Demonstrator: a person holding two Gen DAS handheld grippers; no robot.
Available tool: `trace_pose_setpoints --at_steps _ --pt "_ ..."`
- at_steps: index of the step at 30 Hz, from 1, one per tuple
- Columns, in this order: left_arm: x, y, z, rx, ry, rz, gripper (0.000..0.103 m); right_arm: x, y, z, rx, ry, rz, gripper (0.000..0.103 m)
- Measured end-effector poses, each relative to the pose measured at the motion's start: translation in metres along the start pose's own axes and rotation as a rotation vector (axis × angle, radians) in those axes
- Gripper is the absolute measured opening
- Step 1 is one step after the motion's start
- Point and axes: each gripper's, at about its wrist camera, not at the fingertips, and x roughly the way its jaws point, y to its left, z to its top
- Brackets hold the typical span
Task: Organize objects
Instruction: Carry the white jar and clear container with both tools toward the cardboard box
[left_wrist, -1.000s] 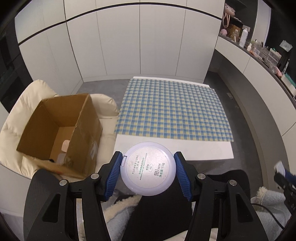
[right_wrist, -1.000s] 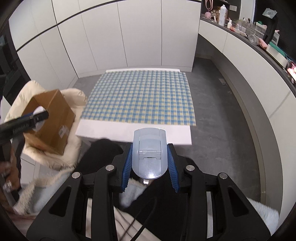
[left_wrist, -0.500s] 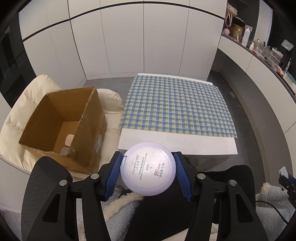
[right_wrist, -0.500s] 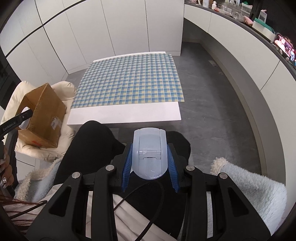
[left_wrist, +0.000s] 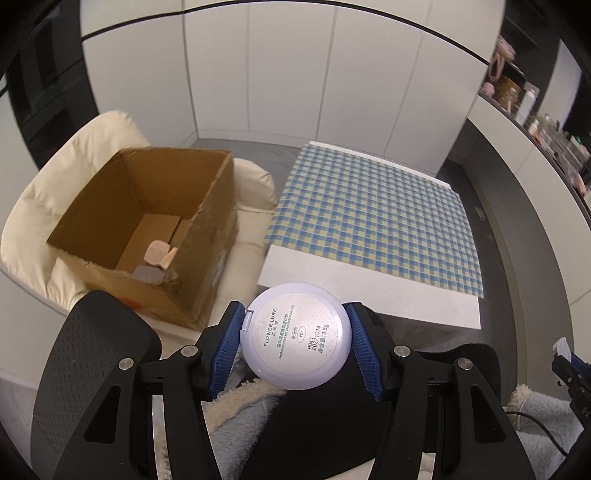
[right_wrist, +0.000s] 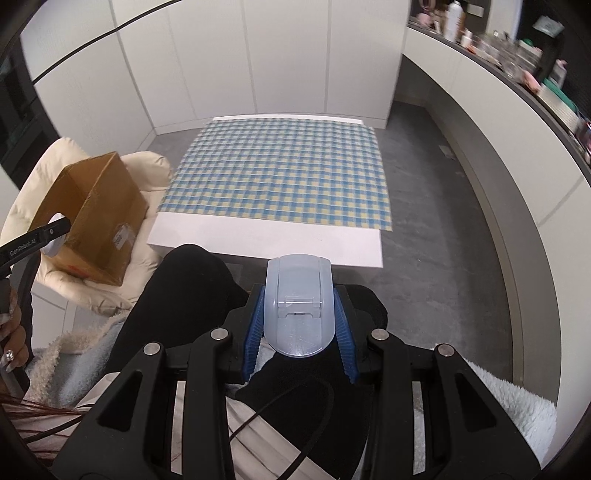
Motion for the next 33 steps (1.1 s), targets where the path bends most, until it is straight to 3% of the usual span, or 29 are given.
trace_pose_setpoints --at_steps 11,16,33 --pt "-0.009 0.055 -0.011 -0.114 -0.006 0.052 0.057 0.018 0.067 0.016 -0.133 0.007 0.097 0.037" --pt "-0.025 0.081 -0.015 -0.166 -0.038 0.107 0.057 0.015 0.104 0.024 -0.211 -0.030 0.119 0.037" --pt "-0.070 0.171 -0.042 -0.365 -0.072 0.276 0.057 0.024 0.242 0.042 -0.494 -0.045 0.345 0.037"
